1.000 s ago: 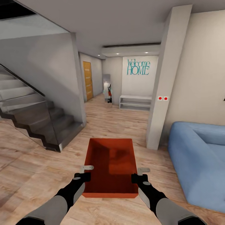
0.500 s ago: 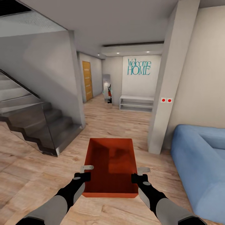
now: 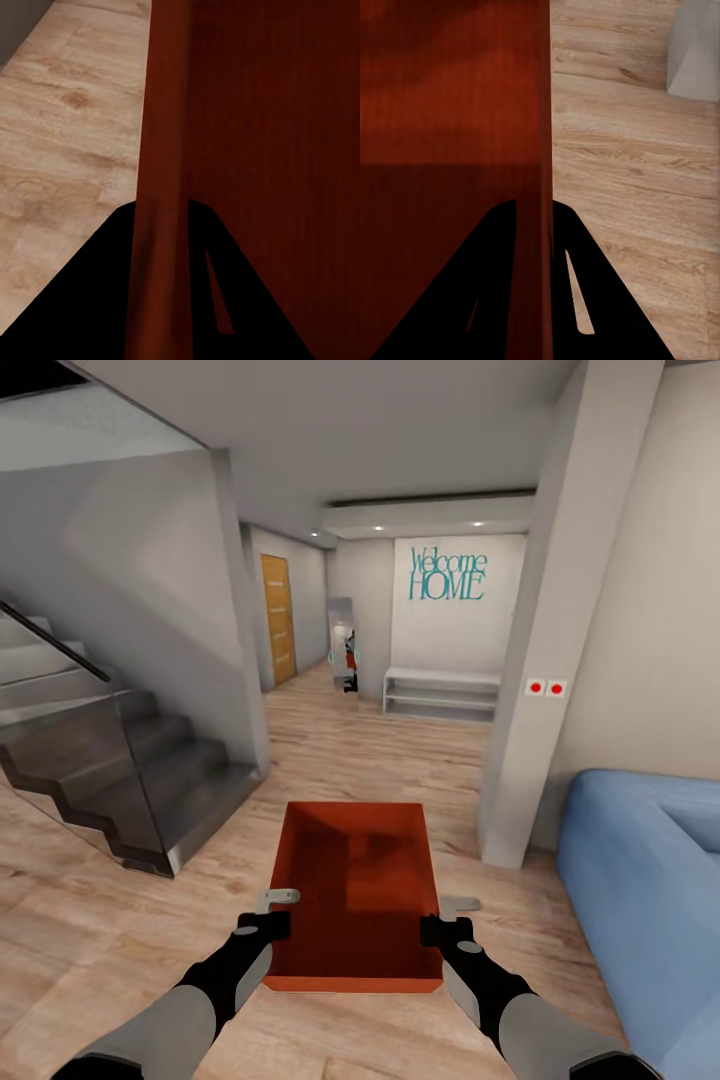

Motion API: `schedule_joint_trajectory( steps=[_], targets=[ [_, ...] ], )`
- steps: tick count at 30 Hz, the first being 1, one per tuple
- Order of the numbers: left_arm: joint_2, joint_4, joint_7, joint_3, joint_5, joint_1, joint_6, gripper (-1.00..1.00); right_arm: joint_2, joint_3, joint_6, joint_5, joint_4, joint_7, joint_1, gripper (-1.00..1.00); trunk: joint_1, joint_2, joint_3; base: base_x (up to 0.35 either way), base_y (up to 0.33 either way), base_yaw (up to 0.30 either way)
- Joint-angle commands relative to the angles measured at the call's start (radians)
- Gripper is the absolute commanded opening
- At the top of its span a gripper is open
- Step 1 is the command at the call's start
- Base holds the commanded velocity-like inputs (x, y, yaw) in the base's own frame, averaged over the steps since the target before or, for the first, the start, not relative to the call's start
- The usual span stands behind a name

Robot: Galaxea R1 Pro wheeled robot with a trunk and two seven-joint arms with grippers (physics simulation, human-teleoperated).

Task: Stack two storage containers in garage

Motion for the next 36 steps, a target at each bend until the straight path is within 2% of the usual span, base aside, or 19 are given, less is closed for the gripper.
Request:
schedule_joint_trajectory(
  steps=[1, 27, 28, 29, 36],
  targets=[
    [0.001, -0.005, 0.007, 0.08, 0.005, -0.001, 0.006, -1.0, -0.01, -0.015, -0.006, -0.011, 0.002, -0.068, 0.0, -1.0, 0.001, -0.001, 0.0, 0.322, 0.0, 0.0],
    [0.001, -0.005, 0.007, 0.081, 0.005, -0.001, 0.005, -1.0, -0.01, -0.015, -0.004, -0.011, 0.002, -0.066, 0.0, -1.0, 0.001, -0.001, 0.0, 0.322, 0.0, 0.0],
    [0.004, -0.007, 0.013, -0.003, 0.018, -0.001, 0.003, -1.0, 0.002, 0.002, -0.004, -0.008, 0.006, 0.0, 0.004, -1.0, 0.001, -0.001, 0.0, 0.0, 0.0, 0.0],
    [0.003, -0.008, 0.014, -0.022, 0.028, -0.001, 0.003, -1.0, 0.003, 0.002, -0.003, -0.003, 0.0, -0.001, 0.004, -1.0, 0.001, -0.001, 0.0, 0.0, 0.0, 0.0],
    [0.003, 0.006, 0.015, -0.049, 0.052, -0.001, 0.001, -1.0, -0.001, 0.005, -0.003, 0.001, 0.008, -0.001, 0.005, -1.0, 0.001, -0.001, 0.0, 0.001, 0.0, 0.0]
  ],
)
